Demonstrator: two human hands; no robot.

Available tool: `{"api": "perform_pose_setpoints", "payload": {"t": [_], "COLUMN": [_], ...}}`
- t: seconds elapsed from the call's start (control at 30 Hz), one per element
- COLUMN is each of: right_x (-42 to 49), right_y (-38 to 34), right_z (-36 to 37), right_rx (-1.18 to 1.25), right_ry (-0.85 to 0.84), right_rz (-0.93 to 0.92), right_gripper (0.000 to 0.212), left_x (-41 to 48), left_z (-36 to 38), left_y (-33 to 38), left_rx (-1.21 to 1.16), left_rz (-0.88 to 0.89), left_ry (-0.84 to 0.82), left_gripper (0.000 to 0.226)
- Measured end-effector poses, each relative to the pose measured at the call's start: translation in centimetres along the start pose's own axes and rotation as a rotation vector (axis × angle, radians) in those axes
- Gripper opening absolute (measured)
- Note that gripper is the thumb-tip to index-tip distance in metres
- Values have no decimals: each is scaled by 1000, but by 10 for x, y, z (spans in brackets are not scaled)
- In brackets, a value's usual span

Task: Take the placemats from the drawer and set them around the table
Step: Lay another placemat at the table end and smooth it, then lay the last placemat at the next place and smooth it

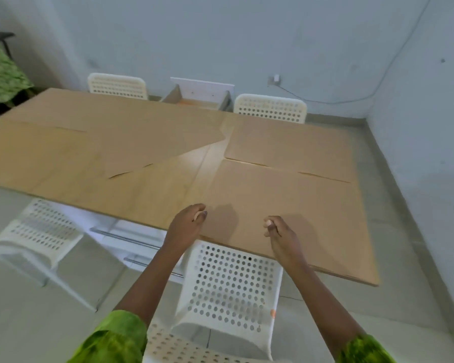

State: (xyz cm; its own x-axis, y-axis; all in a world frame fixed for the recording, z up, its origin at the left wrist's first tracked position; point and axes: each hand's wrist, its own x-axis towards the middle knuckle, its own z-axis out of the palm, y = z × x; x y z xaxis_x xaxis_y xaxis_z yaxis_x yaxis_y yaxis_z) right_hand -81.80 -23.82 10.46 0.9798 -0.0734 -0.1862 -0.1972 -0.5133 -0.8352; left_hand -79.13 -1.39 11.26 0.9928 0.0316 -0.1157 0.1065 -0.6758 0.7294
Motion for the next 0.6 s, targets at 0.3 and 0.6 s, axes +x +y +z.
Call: {"api": "perform_pose_setpoints", "payload": {"t": [0.3, 0.6], "right_x": [-38, -36], "right_y": [-102, -171], "right_z": [150, 245], "right_rx": [419, 479], "right_ry": [-50, -88], "right_rz": [73, 80], "right_gripper": [19, 18], "left_x": [-42, -43], "left_z": [-140, -222], "left_y": [-112, -173], "left_rx": [-209, -338], "left_rz": [-61, -127], "left_ry": [47, 96], "left_gripper": [29, 24]}}
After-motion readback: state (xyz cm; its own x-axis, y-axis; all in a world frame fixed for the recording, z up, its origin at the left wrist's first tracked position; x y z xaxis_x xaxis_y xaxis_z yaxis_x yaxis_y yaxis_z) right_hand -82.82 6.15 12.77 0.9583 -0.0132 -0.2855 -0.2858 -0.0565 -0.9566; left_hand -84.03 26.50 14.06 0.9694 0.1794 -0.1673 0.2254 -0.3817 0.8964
